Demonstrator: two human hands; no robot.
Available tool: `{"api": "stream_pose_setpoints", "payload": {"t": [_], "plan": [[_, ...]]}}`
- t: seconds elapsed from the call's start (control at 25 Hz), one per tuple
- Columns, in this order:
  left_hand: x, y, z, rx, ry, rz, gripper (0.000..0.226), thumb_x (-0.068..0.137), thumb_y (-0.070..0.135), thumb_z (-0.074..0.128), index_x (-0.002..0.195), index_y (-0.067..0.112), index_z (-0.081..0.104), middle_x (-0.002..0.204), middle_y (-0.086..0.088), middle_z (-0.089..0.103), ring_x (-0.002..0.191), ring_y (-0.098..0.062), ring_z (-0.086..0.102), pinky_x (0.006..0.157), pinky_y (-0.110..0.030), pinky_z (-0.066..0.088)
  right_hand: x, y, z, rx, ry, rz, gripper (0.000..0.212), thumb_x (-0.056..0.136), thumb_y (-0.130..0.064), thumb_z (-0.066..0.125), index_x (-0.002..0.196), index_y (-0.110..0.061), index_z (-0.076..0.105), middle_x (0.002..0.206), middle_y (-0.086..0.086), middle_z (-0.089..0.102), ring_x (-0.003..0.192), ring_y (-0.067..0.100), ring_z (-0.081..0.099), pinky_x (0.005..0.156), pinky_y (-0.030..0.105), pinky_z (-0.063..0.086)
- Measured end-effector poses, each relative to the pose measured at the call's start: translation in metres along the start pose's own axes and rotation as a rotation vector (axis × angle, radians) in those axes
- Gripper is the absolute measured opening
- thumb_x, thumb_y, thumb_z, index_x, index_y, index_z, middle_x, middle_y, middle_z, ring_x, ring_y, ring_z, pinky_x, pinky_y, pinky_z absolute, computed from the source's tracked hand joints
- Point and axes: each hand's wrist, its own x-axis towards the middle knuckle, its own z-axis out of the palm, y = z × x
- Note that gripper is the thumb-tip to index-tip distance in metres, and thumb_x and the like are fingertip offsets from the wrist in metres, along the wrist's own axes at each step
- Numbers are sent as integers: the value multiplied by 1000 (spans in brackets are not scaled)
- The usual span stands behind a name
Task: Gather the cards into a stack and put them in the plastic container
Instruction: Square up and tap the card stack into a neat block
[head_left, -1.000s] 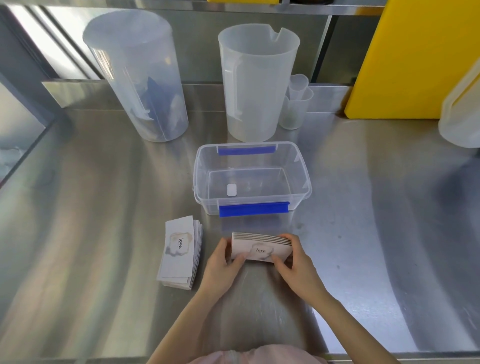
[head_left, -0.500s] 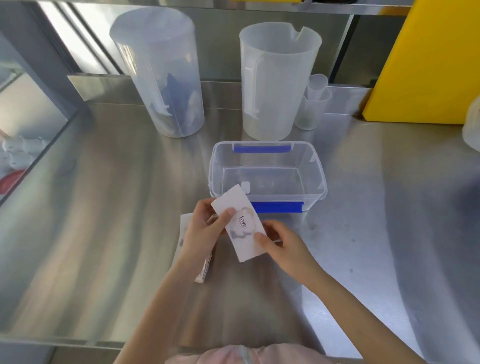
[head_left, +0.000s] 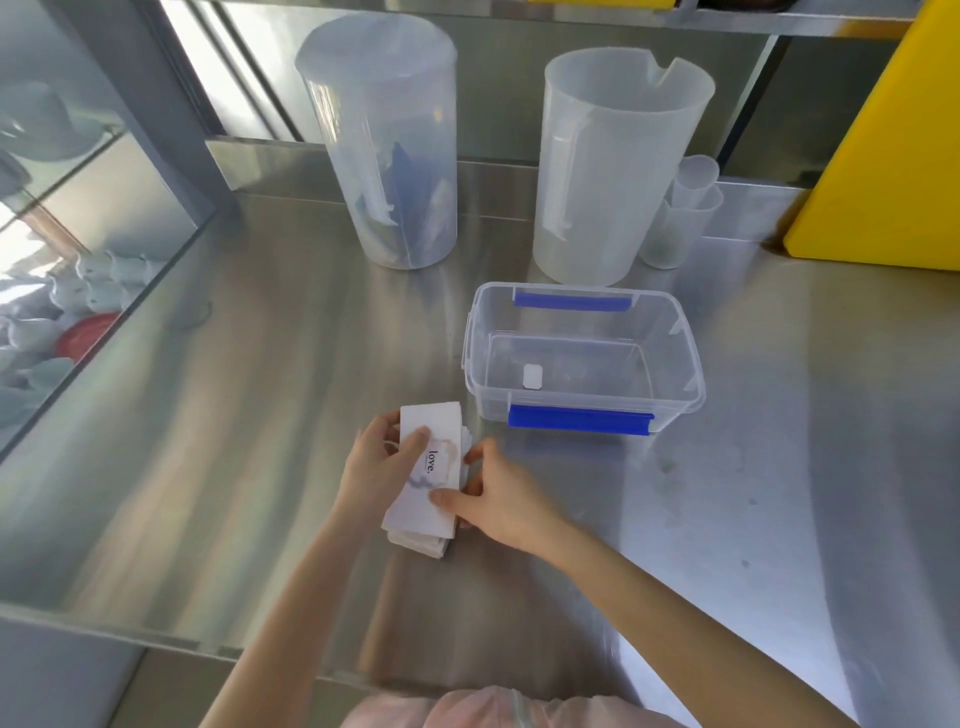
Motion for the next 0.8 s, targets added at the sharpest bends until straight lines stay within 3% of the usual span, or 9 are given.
{"api": "stream_pose_setpoints", "payload": {"t": [0.08,0.16,0.28,0.36,0.48,0.56,0.68,0.8], "plan": [[2,-7,-1,41,-35,2,28,86,21,55,112,9,55,86,-5,54,70,-16,53,64,-25,44,3,2,3,-101,0,23,54,77,-44,63,115,-12,41,110,10,64,100,29,62,85,45,51],[5,-15,0,69,-28,-15,29,85,21,57,112,9,54,85,-3,49,67,-13,50,62,-23,40,3,5,5,-177,4,38,54,77,-47,62,114,-12,43,112,10,63,102,29,60,83,42,51],[10,-24,0,82,23,-71,45,83,26,60,122,10,47,104,-11,47,83,-23,52,79,-34,45,5,9,6,-160,9,62,62,76,-50,62,120,-13,40,119,8,59,107,26,58,87,41,49],[12,-26,-1,83,15,-135,50,83,31,60,125,8,44,116,-13,51,100,-28,56,90,-39,46,8,7,5,1,-9,98,69,75,-47,65,127,-11,37,123,7,55,111,24,54,92,37,46],[15,-21,-5,147,-131,-266,46,83,43,55,107,3,58,103,-13,62,93,-28,59,80,-33,46,11,3,4,285,-70,118,51,80,-33,66,122,-10,49,121,5,61,102,17,56,93,30,45],[19,-16,-11,158,-226,-339,55,70,52,56,94,3,64,93,-13,63,84,-28,57,77,-29,44,12,3,3,357,-90,113,40,82,-23,66,118,-9,55,123,8,62,97,14,56,91,28,45],[21,-10,-19,110,-379,-378,45,69,49,58,86,7,66,89,-11,63,77,-23,52,70,-24,37,14,8,1,414,-122,115,41,82,-17,66,120,-6,54,125,9,61,98,12,54,88,23,43],[19,-8,-20,24,-453,-386,41,59,45,65,83,12,68,88,-6,70,82,-19,59,79,-25,40,16,17,-1,443,-147,106,46,80,-16,68,122,-7,53,128,8,60,105,13,56,97,25,44]]}}
